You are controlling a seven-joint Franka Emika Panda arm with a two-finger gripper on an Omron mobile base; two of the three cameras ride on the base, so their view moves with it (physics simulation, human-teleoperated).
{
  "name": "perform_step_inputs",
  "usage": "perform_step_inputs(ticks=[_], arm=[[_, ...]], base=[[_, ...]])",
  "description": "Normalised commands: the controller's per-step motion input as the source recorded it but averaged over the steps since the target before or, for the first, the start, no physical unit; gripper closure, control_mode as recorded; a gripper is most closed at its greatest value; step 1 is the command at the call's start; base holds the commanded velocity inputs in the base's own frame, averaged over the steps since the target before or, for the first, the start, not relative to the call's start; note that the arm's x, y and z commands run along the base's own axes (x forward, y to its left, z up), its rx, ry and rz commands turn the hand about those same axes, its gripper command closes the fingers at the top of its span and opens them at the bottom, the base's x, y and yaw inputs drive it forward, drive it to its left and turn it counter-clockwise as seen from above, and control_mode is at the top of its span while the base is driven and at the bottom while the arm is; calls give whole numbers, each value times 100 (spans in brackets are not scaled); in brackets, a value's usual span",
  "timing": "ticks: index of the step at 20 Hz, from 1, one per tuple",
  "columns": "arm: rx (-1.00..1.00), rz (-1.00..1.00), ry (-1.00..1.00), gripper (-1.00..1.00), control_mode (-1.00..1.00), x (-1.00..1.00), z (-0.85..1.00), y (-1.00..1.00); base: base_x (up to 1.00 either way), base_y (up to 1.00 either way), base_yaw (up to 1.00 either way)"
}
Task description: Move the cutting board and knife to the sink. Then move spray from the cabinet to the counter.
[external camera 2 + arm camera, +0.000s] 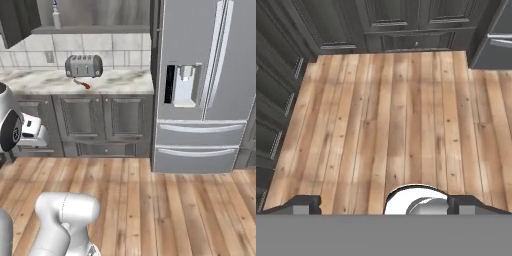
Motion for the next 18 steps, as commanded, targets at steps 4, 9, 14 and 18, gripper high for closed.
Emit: perform_step_inputs(ticks=[4,9,14,18], arm=[[0,0,0,-100,100,0,0,0],[0,0,0,-100,100,0,0,0],[0,0,0,-100,100,0,0,0],[0,0,0,-100,100,0,0,0]], base=[[100,22,0],[100,32,0],[100,39,2],[100,33,3]])
